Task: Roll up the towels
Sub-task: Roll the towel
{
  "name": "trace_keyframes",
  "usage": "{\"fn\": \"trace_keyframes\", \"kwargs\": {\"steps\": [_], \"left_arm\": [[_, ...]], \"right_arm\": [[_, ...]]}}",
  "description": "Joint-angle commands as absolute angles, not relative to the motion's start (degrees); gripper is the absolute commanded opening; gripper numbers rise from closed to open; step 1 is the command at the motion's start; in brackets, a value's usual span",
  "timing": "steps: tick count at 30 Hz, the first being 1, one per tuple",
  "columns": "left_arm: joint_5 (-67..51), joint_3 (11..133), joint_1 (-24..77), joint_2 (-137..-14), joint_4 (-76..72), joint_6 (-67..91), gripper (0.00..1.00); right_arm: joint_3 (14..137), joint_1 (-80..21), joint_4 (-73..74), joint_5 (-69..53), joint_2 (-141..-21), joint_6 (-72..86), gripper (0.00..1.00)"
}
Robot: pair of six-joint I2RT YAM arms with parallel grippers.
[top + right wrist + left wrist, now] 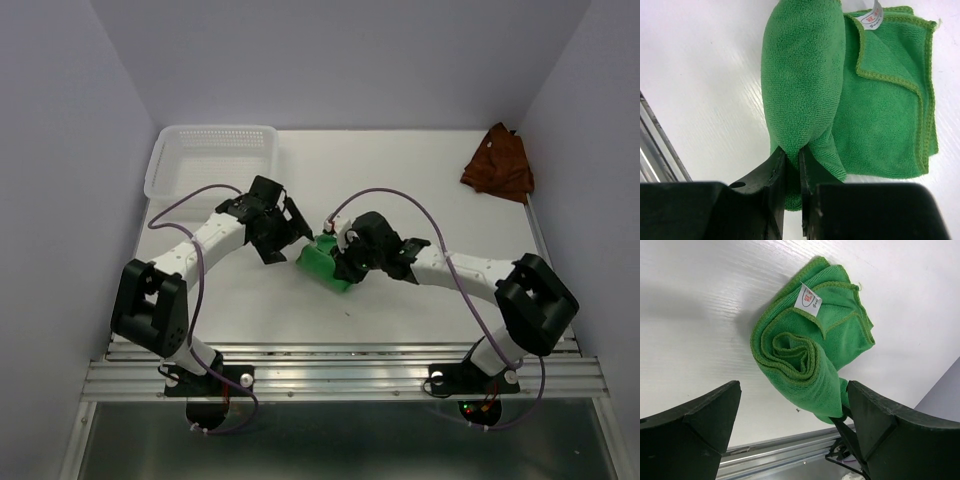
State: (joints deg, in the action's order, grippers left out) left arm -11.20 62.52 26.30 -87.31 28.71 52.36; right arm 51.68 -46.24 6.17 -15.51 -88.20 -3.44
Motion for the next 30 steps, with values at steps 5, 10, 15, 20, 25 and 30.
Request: {"fn": "trace_keyframes", "kwargs": {"steps": [5,10,15,20,25,30], "left_arm": [[-9.4,59.5,25.0,-82.2,25.1,51.2,0.99],[-9.8,58.9,25.0,-80.6,24.6,49.3,0.99],[-11.9,55.8,25.0,-80.0,20.9,48.4,0.99],[-12.9,54.3,25.1,-80.8,17.8,48.6,0.99],[-14.5,54.5,25.3,-82.8,15.9,48.8,0.99],[-15.6,54.2,26.7,-85.9,14.2,48.5,0.99]], "right_arm": [[57.8,-38.8,5.8,-33.7,-94.5,7.5,0.01],[61.2,-36.0,5.5,-41.9,-98.1,14.0,0.01],[62.7,-34.8,5.5,-45.2,-101.4,17.7,0.01],[61.4,-33.7,3.7,-46.8,-104.2,21.1,0.01],[59.2,-33.0,0.6,-44.5,-104.9,24.9,0.01],[57.6,-31.3,-2.5,-44.8,-106.1,29.2,0.01]]}}
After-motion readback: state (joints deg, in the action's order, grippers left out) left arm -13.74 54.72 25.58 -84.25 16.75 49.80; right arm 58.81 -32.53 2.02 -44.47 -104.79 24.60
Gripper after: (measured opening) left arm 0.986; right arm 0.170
